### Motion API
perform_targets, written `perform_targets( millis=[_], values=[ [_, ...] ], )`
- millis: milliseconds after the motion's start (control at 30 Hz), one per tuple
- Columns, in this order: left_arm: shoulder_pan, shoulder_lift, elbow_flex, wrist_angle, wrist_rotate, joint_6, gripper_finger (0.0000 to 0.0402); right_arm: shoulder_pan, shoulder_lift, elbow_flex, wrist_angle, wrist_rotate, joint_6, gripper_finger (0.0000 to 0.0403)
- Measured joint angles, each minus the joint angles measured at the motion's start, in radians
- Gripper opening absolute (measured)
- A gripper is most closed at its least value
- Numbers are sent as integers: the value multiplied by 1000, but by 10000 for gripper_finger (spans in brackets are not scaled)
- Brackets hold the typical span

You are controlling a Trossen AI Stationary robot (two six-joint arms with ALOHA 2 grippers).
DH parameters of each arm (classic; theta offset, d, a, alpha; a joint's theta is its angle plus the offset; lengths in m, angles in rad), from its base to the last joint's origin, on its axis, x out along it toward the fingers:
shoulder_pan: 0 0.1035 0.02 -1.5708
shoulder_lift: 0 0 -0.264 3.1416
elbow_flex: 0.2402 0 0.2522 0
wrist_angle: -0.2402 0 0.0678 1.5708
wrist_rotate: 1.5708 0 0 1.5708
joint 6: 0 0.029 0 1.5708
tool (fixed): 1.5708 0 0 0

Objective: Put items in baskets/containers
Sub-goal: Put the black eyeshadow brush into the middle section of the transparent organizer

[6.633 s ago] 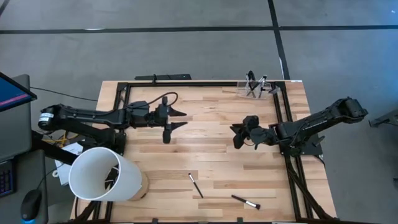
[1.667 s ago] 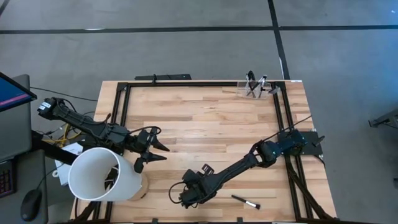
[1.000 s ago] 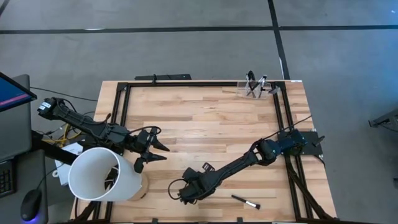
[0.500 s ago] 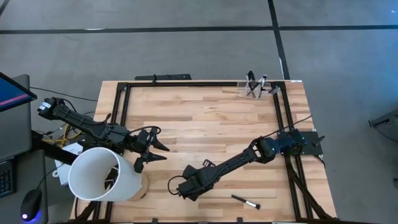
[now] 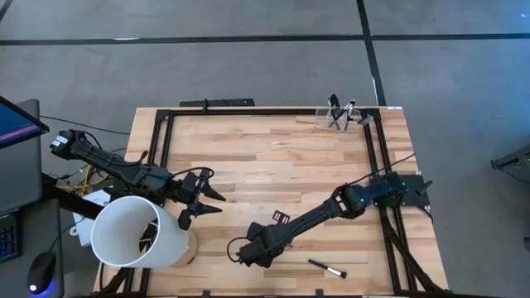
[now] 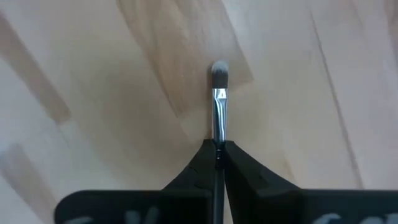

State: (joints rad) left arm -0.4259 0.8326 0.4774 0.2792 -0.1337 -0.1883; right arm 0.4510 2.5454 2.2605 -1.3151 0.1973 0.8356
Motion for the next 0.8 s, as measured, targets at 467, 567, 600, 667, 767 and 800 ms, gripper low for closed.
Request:
perform_targets(
  millis=[467, 567, 600, 667, 767, 800],
  values=[
    [18, -29, 1, 17, 0, 56, 158, 43, -73, 56, -179, 226, -61, 5],
    [26, -39, 1, 18, 0, 55, 158, 43, -101, 56, -219, 255, -59, 3],
    [27, -40, 1, 20, 0, 54, 158, 42, -114, 56, -231, 261, -57, 2],
    [28, -40, 1, 18, -1, 54, 158, 40, -140, 56, -254, 270, -52, 1],
    [27, -40, 1, 19, 0, 53, 158, 29, -171, 56, -256, 251, -69, 4],
    [27, -40, 1, 19, 0, 53, 158, 24, -181, 56, -256, 242, -76, 4]
  ],
)
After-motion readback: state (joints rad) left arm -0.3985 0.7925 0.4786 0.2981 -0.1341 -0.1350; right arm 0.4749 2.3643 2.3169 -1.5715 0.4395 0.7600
